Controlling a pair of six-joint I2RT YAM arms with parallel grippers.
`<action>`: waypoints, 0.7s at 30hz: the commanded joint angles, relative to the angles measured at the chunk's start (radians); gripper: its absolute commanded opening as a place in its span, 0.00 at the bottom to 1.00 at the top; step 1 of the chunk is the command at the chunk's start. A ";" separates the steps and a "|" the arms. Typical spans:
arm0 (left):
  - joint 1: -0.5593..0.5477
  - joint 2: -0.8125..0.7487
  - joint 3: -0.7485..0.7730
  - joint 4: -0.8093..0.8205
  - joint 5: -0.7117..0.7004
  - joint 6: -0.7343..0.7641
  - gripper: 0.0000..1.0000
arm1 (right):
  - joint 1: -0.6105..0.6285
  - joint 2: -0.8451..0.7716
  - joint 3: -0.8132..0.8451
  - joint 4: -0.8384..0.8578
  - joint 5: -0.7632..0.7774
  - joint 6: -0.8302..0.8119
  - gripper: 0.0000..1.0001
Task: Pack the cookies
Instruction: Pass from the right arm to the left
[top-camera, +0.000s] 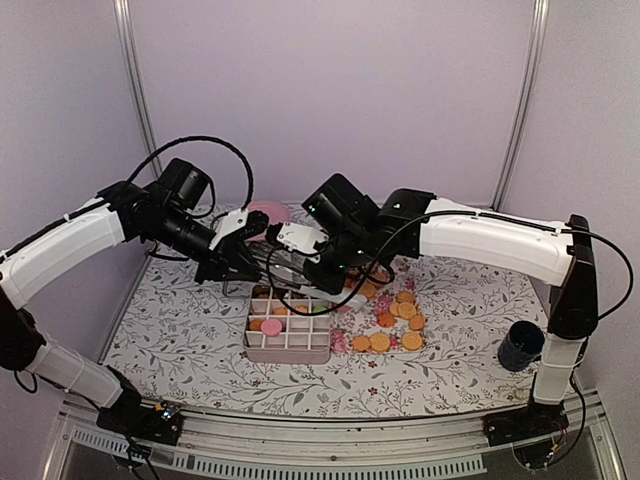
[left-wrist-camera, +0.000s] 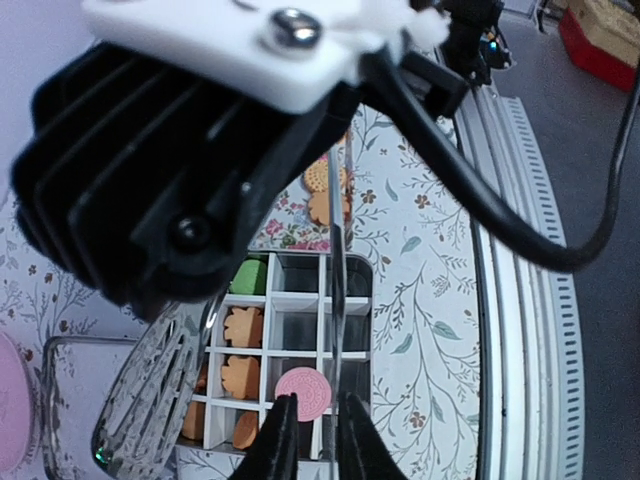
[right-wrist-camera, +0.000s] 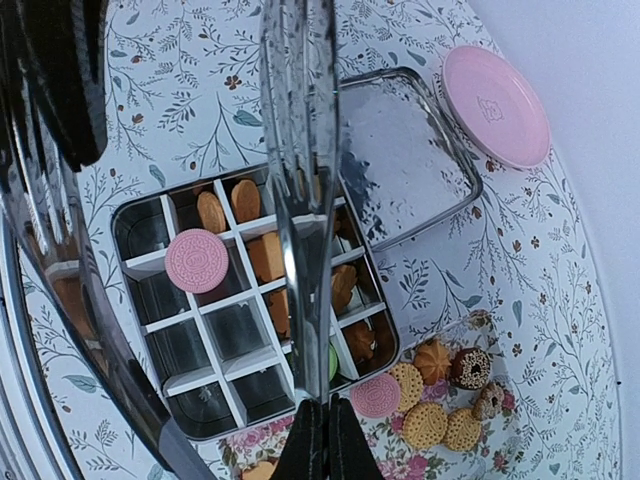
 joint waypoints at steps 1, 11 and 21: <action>-0.011 -0.029 -0.017 0.045 0.007 -0.025 0.07 | 0.011 0.008 0.042 0.028 0.021 0.022 0.00; -0.012 -0.112 -0.103 0.026 0.068 0.099 0.00 | 0.010 0.017 0.031 0.090 0.068 0.055 0.00; -0.014 -0.220 -0.207 0.143 0.072 0.119 0.00 | -0.019 -0.001 0.042 0.120 0.022 0.139 0.29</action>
